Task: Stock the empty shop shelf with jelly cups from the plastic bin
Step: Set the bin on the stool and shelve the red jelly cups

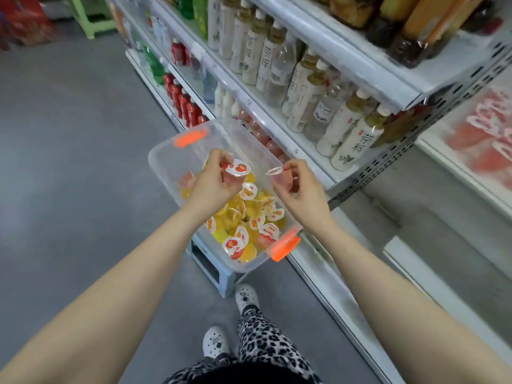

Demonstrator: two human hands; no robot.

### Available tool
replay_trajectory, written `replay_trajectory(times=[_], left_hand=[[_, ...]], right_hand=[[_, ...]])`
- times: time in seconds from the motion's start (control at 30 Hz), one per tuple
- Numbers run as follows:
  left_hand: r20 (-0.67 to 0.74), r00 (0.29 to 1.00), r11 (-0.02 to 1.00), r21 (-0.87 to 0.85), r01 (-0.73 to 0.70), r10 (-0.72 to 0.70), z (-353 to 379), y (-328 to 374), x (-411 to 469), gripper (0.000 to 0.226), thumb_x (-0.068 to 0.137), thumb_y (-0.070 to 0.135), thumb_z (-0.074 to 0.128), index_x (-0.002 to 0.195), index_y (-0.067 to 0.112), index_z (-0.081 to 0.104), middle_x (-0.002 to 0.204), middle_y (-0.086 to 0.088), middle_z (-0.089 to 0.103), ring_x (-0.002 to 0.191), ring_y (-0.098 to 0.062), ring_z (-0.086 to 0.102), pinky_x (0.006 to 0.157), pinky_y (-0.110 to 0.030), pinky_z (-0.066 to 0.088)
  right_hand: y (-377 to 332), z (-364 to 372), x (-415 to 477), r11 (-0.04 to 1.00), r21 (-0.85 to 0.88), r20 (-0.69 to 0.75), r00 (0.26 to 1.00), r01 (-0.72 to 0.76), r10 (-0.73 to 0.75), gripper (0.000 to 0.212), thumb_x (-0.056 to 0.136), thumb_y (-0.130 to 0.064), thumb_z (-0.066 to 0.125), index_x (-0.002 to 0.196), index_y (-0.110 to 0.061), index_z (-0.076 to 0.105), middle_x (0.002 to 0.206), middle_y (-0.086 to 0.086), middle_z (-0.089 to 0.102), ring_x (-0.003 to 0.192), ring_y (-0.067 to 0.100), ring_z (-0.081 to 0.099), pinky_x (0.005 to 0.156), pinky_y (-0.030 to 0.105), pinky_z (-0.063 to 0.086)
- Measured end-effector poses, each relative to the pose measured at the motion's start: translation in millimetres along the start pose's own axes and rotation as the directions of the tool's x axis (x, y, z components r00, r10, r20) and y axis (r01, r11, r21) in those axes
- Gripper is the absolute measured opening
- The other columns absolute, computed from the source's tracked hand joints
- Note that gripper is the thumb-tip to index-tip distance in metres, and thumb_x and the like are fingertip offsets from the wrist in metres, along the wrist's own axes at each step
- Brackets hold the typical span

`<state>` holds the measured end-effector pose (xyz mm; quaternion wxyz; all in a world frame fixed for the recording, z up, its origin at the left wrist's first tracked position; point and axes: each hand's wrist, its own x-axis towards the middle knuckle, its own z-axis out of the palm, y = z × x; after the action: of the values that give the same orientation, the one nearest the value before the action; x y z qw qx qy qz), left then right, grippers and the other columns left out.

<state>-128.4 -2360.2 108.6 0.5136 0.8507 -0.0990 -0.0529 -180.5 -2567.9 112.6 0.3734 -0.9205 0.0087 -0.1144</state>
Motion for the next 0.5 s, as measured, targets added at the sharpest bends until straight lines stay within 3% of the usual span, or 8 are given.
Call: replay_trajectory(times=[0.13,0.23,0.43,0.5], left_hand=[[0.055,0.993,0.99,-0.095,-0.1,0.105,21.0,21.2,-18.0,0.062,0.076,0.03,0.076,0.125,0.039,0.04,0.119,0.008,0.058,0.104,-0.016,0.062,0.09,-0.04,0.052],[0.112,0.985,0.988,-0.093,-0.124,0.134,39.2,39.5,-27.2,0.064,0.076,0.025,0.079,0.131,0.029,0.047,0.114,0.011,0.06,0.104,-0.012,0.062,0.091,-0.034,0.052],[0.198,0.958,0.969,-0.179,-0.171,0.206,81.7,88.3,-41.8,0.058,0.073,0.011,0.082,0.124,0.019,0.057,0.106,0.006,0.066,0.098,-0.012,0.065,0.088,-0.024,0.052],[0.223,0.946,0.961,-0.196,-0.195,0.237,99.8,105.7,-45.2,0.057,0.071,0.009,0.083,0.121,0.02,0.056,0.107,0.002,0.066,0.098,-0.014,0.065,0.091,-0.028,0.052]], right_hand=[[-3.2,-34.1,-31.3,0.992,0.07,-0.139,0.984,-0.104,0.113,0.028,0.083,-0.037,0.068,0.096,-0.034,0.044,0.089,-0.008,0.06,0.081,0.015,0.059,0.072,0.041,0.052],[-3.4,-65.3,-54.7,0.987,0.077,-0.211,0.965,-0.142,0.155,0.027,0.083,-0.034,0.068,0.095,-0.032,0.045,0.09,-0.008,0.061,0.083,0.016,0.059,0.076,0.045,0.052],[3.9,-127.4,-99.7,0.983,0.063,-0.363,0.914,-0.17,0.181,0.03,0.084,-0.037,0.071,0.102,-0.033,0.047,0.092,-0.014,0.062,0.081,0.009,0.058,0.076,0.036,0.051],[9.4,-151.3,-115.7,0.983,0.032,-0.407,0.896,-0.183,0.18,0.03,0.084,-0.039,0.071,0.103,-0.034,0.048,0.093,-0.015,0.063,0.081,0.007,0.058,0.073,0.031,0.05]])
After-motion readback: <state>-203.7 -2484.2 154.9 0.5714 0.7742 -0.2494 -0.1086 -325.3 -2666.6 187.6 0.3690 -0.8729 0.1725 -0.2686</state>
